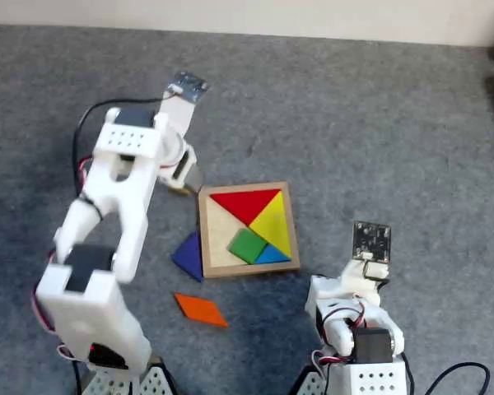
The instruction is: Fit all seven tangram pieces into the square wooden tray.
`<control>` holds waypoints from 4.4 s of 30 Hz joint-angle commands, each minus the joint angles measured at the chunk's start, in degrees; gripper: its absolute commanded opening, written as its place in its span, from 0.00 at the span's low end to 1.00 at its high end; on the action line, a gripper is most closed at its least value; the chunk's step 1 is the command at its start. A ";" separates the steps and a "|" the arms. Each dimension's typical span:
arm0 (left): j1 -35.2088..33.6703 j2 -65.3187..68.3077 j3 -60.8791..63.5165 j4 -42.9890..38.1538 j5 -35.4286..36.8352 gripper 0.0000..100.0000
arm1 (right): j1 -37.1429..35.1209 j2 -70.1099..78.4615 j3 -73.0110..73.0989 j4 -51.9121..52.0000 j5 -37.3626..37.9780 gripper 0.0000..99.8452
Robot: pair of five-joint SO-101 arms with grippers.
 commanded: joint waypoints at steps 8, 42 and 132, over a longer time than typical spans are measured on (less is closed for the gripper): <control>-3.12 20.70 -29.14 10.90 -6.24 0.26 | 0.84 -0.75 6.64 0.48 -0.35 0.01; -2.15 37.14 -46.20 22.68 -6.42 0.21 | 0.84 -0.75 6.64 0.48 -0.35 0.01; 21.32 -17.10 24.22 -5.80 8.26 0.19 | 0.84 -0.75 6.64 0.48 -0.35 0.01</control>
